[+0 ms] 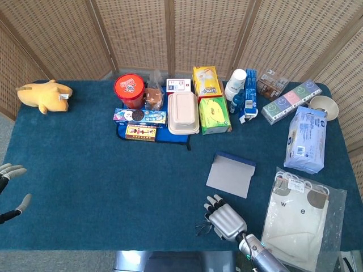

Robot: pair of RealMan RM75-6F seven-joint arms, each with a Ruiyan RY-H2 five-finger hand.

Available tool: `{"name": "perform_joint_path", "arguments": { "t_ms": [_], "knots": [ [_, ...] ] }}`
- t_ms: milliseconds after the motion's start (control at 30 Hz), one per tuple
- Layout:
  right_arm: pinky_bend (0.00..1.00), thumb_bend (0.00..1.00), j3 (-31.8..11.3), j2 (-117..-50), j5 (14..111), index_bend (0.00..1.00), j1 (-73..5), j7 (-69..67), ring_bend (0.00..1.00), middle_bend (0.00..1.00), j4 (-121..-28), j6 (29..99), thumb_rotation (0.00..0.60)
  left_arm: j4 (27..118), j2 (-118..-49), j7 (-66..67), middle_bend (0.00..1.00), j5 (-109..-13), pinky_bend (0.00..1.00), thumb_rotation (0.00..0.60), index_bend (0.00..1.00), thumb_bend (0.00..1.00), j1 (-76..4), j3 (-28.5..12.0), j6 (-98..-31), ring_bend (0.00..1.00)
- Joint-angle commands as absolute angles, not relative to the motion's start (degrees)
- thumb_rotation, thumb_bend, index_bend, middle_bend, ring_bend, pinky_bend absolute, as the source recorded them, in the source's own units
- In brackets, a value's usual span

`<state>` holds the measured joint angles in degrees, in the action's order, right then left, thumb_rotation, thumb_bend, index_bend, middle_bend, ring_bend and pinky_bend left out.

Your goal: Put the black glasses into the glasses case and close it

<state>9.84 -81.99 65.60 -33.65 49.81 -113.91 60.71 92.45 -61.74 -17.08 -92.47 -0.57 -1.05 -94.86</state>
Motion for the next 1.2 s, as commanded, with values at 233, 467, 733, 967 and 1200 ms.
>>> {"name": "perform_joint_path", "arguments": {
  "t_ms": [233, 467, 733, 967, 1200],
  "knots": [
    [0.14, 0.49, 9.6, -81.7, 66.6, 0.47, -33.7, 48.4, 0.09, 0.23, -113.9, 60.2, 0.6, 92.2, -61.9, -17.1, 0.25, -92.5, 0.03, 0.6, 0.26, 0.3, -0.4, -1.1, -95.1, 0.15],
    [0.15, 0.5, 9.4, -82.1, 66.3, 0.48, -33.6, 48.1, 0.1, 0.24, -113.6, 59.9, 0.6, 92.0, -61.9, -17.4, 0.25, -92.5, 0.03, 0.6, 0.26, 0.3, -0.2, -1.2, -95.5, 0.15],
    [0.15, 0.52, 9.1, -82.0, 66.1, 0.52, -33.7, 47.8, 0.13, 0.27, -113.7, 59.7, 0.6, 91.8, -62.0, -17.6, 0.25, -92.6, 0.03, 0.6, 0.26, 0.3, -0.1, -1.2, -95.8, 0.15],
    [0.16, 0.54, 8.6, -82.0, 65.8, 0.58, -33.9, 46.4, 0.16, 0.31, -113.4, 59.0, 0.6, 91.5, -62.1, -17.8, 0.25, -92.6, 0.03, 0.6, 0.26, 0.3, 0.1, -1.3, -96.1, 0.15],
    [0.17, 0.55, 7.5, -81.4, 65.5, 0.59, -34.3, 43.2, 0.17, 0.32, -112.9, 57.9, 0.6, 91.3, -62.2, -18.1, 0.25, -92.6, 0.03, 0.6, 0.26, 0.3, 0.3, -1.3, -96.4, 0.14]
  ]
}}
